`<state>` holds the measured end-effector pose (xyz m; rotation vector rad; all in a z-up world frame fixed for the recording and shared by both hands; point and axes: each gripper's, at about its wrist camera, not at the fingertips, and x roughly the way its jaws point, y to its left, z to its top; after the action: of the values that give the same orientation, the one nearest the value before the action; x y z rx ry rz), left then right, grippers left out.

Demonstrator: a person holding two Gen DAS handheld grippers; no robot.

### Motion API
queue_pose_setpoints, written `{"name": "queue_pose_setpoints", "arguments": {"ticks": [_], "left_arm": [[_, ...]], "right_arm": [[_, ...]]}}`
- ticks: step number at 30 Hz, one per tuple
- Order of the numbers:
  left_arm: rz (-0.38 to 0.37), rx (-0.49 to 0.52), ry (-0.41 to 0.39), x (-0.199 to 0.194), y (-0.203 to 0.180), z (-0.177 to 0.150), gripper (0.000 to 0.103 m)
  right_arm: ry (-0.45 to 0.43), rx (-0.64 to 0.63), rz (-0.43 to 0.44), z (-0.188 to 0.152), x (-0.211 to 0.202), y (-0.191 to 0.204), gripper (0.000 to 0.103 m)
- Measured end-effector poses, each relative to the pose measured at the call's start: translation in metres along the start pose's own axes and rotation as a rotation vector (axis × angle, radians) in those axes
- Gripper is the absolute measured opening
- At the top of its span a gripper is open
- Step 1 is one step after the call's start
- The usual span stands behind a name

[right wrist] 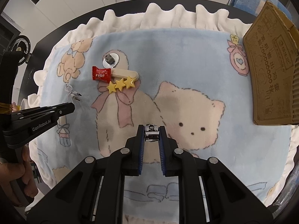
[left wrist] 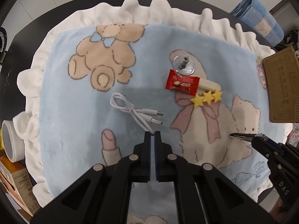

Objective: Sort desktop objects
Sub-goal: 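Lift the white cable with the left tool while the right tool holds the clipper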

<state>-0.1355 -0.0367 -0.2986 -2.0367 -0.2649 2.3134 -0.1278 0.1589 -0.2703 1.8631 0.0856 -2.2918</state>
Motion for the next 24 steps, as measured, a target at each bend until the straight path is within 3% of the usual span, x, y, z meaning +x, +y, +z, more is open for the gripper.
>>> {"name": "queue_pose_setpoints", "arguments": {"ticks": [24], "left_arm": [[-0.004,0.001,-0.026,-0.011,0.004,0.000,0.003]], "right_arm": [[-0.016,-0.033,-0.005,-0.002,-0.010,0.004,0.014]]}}
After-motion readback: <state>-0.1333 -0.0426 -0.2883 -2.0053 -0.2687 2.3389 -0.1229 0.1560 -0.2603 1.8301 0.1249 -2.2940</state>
